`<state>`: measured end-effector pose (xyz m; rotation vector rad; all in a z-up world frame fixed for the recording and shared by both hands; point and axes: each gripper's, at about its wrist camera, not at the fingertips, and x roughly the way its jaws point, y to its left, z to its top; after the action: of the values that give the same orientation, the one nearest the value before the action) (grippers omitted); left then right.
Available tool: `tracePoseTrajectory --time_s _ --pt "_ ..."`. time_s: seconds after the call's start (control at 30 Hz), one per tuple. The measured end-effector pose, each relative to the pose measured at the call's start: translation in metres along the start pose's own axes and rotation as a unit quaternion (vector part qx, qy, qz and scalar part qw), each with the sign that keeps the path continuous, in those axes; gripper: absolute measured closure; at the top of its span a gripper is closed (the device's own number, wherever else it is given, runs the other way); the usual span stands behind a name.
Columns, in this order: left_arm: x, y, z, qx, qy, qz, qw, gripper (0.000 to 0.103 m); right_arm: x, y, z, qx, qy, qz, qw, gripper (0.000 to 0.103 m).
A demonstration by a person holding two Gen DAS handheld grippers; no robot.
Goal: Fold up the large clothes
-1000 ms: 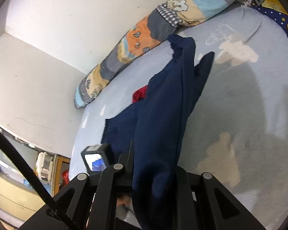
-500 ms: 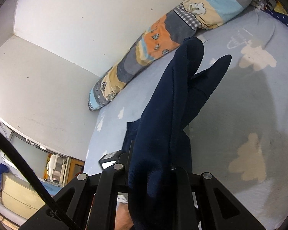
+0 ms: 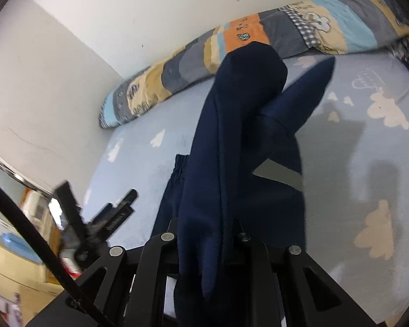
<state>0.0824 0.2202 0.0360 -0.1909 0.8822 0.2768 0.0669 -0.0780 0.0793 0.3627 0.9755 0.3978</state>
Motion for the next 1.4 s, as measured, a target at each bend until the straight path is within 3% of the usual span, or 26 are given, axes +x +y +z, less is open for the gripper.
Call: tracePoseTrajectory --time_s 0.13,0.23,0.43,0.6,0.83,0.87,1.0,1.03,1.1,1.13,1.23,1.33,1.4 --pt "-0.007 0.049 0.010 -0.046 0.000 0.000 0.9989 0.017 0.047 0.036 -0.013 -0.021 0.018 -0.034 0.999 0.088" --pt "-0.019 0.078 0.013 -0.053 -0.012 0.017 0.9984 0.017 0.090 0.064 -0.029 -0.055 0.026 -0.070 0.996 0.088" --pt "-0.025 0.117 0.010 -0.081 -0.008 0.015 0.9965 0.017 0.171 0.097 -0.064 -0.119 0.043 -0.133 0.983 0.088" --pt "-0.030 0.121 0.009 -0.080 -0.015 0.021 0.9964 0.017 0.218 0.107 -0.088 -0.146 0.052 -0.164 0.974 0.088" --pt "-0.034 0.115 0.014 -0.076 -0.022 0.017 0.9967 0.017 0.222 0.117 -0.087 -0.137 0.037 -0.165 0.976 0.088" --pt "-0.034 0.114 0.014 -0.077 -0.024 0.018 0.9966 0.017 0.225 0.122 -0.086 -0.144 0.035 -0.171 0.974 0.086" --pt "-0.034 0.112 0.014 -0.076 -0.025 0.021 0.9966 0.017 0.249 0.142 -0.096 -0.196 0.071 -0.195 0.958 0.055" --pt "-0.033 0.112 0.014 -0.076 -0.024 0.021 0.9966 0.017 0.251 0.147 -0.101 -0.212 0.071 -0.194 0.955 0.049" --pt "-0.034 0.112 0.015 -0.079 -0.027 0.020 0.9963 0.017 0.251 0.156 -0.112 -0.242 0.081 -0.180 0.950 0.027" --pt "-0.034 0.112 0.015 -0.083 -0.031 0.019 0.9959 0.017 0.249 0.159 -0.115 -0.251 0.083 -0.174 0.948 0.024" --pt "-0.036 0.115 0.015 -0.096 -0.038 0.008 0.9947 0.017 0.233 0.162 -0.121 -0.267 0.082 -0.124 0.952 0.023" --pt "-0.040 0.118 0.015 -0.108 -0.045 -0.013 0.9931 0.017 0.198 0.146 -0.111 -0.232 0.087 -0.015 0.969 0.027" --pt "-0.042 0.119 0.015 -0.114 -0.049 -0.022 0.9920 0.017 0.166 0.130 -0.102 -0.219 0.084 0.042 0.971 0.028"
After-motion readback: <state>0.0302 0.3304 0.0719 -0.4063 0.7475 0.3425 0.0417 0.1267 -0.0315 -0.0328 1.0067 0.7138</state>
